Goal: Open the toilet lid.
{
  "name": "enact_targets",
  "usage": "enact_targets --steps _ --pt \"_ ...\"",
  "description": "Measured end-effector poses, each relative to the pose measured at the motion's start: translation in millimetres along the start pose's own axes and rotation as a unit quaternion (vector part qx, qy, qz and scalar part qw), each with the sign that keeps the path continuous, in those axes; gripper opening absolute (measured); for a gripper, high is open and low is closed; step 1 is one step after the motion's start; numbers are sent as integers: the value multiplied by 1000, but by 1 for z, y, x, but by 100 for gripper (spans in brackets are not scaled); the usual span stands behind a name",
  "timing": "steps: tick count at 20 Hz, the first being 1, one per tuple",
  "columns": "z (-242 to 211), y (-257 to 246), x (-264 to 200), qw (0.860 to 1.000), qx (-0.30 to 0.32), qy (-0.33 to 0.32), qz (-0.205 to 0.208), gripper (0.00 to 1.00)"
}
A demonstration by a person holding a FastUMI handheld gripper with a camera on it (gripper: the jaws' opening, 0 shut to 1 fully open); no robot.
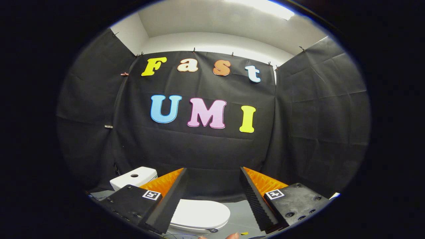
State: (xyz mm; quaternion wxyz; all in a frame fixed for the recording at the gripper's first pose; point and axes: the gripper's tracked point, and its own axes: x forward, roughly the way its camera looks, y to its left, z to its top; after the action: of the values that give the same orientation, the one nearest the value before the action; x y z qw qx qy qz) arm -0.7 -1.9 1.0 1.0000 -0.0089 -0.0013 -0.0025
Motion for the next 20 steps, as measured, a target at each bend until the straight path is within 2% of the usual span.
enact_targets --steps 12,20 --pt "-11 5 13 1000 -4 -15 8 98" --pt "-62 -10 32 999 -23 -26 -2 98"
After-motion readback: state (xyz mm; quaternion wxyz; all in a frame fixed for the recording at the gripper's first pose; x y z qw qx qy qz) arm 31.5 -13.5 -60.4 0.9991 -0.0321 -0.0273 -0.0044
